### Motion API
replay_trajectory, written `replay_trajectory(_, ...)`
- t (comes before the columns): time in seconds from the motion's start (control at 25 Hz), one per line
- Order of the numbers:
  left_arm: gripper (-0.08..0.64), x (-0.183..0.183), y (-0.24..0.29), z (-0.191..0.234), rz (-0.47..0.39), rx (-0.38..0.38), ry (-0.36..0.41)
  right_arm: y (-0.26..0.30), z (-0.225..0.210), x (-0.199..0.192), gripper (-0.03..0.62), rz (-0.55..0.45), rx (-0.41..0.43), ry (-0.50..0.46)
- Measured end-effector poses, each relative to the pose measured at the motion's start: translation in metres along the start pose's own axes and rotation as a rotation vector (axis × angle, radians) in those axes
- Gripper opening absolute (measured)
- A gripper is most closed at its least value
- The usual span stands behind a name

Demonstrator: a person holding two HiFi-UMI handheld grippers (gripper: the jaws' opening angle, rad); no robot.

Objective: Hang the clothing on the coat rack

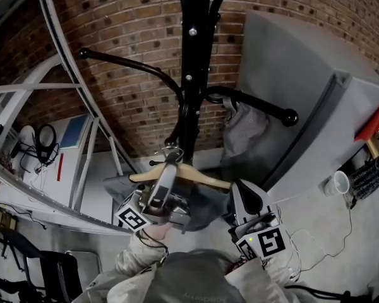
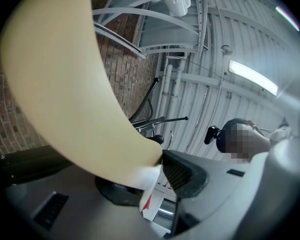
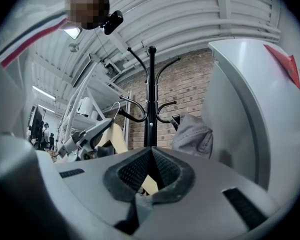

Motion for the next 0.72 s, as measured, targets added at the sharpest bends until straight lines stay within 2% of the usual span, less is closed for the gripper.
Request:
replay_trajectory(0.52, 0.133, 0.003, 0.008, 0.022, -0.003, 0.011, -0.006, -0.001, -0.009, 0.005, 0.025, 0.003, -0.029, 0.006)
replay_trajectory(0.72, 0.133, 0.000, 0.002, 0.037, -0.038, 0.042, -0.065, -0.003, -0.013, 0.003, 0.025, 0.000, -0.044, -0.003)
Point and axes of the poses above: the fingertips, and each gripper's own axes: y forward along the fingers, z to its left, x out of its top, the point moved 9 cm from there along -y, backward along the fingers, and after that the axes turned 4 degrees about -y, right-handed, at the moved point
